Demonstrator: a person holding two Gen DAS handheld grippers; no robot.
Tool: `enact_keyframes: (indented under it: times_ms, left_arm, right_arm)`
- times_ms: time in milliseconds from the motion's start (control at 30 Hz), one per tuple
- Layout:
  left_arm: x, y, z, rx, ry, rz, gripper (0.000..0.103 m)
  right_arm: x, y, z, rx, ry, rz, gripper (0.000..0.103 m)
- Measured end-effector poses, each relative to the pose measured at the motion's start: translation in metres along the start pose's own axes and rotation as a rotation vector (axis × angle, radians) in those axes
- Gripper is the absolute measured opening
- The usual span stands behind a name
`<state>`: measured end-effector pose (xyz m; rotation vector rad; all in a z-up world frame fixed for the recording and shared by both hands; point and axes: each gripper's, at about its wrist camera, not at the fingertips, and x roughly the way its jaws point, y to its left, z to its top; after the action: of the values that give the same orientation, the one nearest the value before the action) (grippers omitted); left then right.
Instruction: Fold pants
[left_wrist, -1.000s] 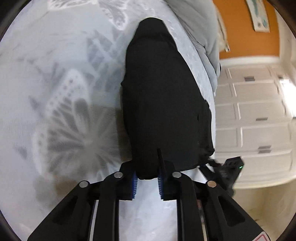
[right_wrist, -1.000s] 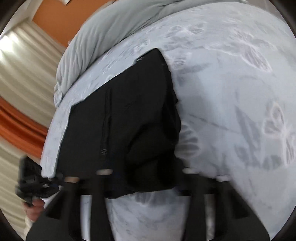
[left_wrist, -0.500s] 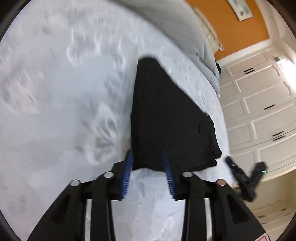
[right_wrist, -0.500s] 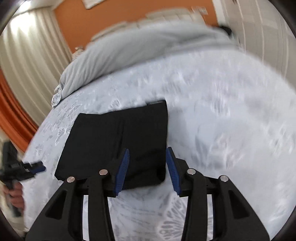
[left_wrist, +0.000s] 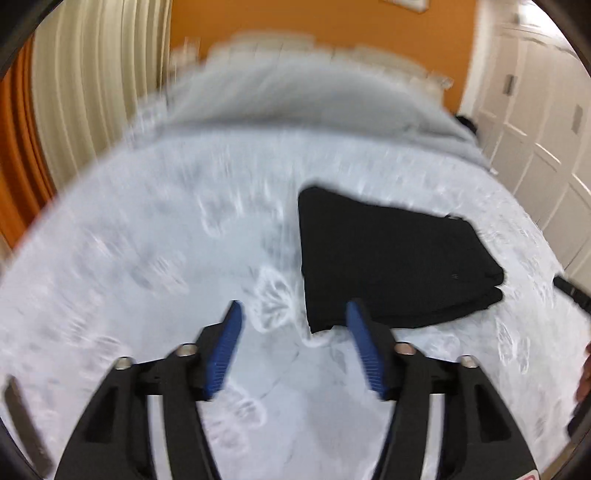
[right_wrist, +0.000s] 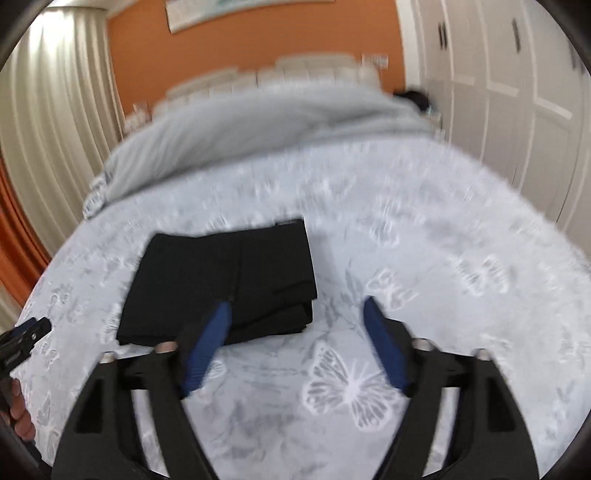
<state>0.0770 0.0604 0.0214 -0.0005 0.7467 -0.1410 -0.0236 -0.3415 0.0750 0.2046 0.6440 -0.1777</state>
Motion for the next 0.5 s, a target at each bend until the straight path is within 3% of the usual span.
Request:
enact_keyframes:
  times_ms: [33,133,233,400,467,500]
  left_arm:
    - [-0.007,-0.012,0.000,0.015,-0.041,0.008,0.074]
    - [-0.037,-0.020,-0.019,0.057,-0.129,0.043,0.079]
    - [-0.041,-0.030,-0.040,0.087,-0.140,0.070,0.085]
    - [0.013,-0.038,-0.060,0.070,0.074,0.064,0.085]
    - [0.046,-0.036,-0.059,0.016,0.143,0.046,0.077]
    - [0.067,-0.035,-0.055,-0.010,0.196,0.002,0.071]
  right_arm:
    - [-0.018,0.005,-0.006,-0.018,-0.039,-0.013,0.086]
    - [-0.039,0.016,-0.027,-0.073,-0.096,-0.047,0.092]
    - [-0.036,0.021,-0.064,-0.165,-0.063,-0.086,0.092]
    - [-0.015,0.023,-0.088,-0.285,0.033,-0.174,0.092]
    - [-0.012,0.017,-0.085,-0.260,0.041,-0.189,0.092]
    - [-0.012,0.012,-0.081,-0.225,0.044,-0.182,0.092]
